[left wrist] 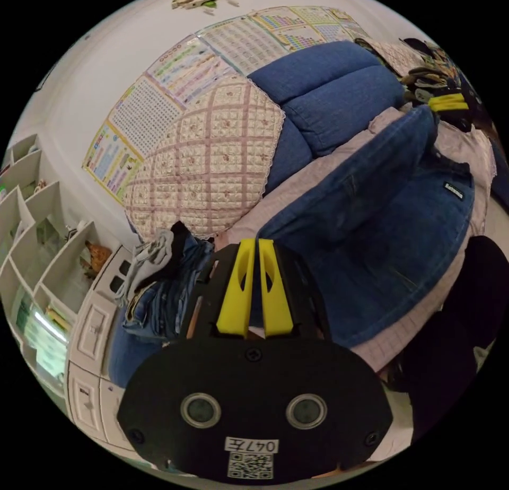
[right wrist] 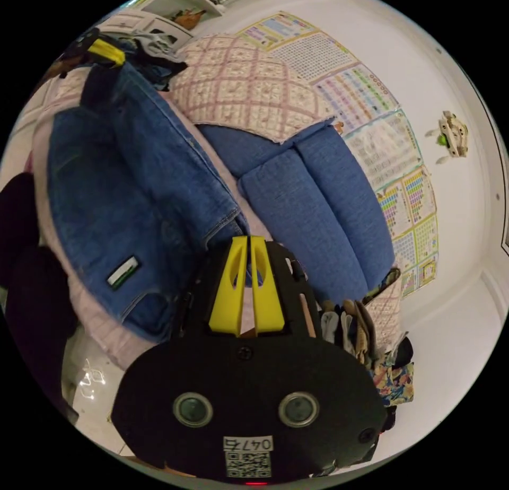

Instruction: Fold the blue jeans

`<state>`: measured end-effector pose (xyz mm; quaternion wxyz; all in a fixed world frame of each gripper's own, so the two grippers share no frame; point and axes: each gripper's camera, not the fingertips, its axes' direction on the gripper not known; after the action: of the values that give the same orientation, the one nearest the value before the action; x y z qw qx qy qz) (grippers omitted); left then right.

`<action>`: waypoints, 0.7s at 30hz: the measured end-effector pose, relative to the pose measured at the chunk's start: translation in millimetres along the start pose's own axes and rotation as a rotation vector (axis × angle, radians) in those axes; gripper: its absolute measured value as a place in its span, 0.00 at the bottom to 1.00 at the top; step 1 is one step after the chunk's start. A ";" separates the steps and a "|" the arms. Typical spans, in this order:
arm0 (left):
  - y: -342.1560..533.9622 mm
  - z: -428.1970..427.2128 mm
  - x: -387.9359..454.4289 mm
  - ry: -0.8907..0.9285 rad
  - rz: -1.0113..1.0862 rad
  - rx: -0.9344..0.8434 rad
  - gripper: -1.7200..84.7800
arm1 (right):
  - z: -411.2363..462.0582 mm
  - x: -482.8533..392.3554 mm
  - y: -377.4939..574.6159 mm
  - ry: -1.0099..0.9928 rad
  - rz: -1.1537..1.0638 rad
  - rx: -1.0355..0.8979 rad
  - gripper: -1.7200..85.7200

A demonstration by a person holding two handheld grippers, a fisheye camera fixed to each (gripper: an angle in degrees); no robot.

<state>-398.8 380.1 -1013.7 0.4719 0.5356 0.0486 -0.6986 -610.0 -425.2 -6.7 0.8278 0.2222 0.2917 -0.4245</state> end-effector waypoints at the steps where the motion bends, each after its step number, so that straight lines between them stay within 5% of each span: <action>1: -23.5 23.5 -12.1 0.046 -0.012 -0.017 0.01 | 23.0 4.5 -9.5 -0.005 0.021 -0.022 0.02; 7: -131.8 153.5 -43.0 0.281 -0.018 -0.179 0.01 | 152.9 4.5 -5.4 -0.155 0.147 -0.203 0.02; 12: -188.7 213.9 -68.4 0.158 -0.067 -0.299 0.01 | 222.4 -10.6 44.2 -0.214 0.211 -0.327 0.02; 21: -201.8 34.9 -152.1 0.165 -0.326 -0.083 0.01 | 233.3 10.4 147.6 -0.265 0.421 -0.276 0.05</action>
<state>-569.8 563.4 -966.5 0.3686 0.5560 0.2020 -0.7170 -413.5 -494.9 174.5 0.9511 0.1056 0.1837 -0.2248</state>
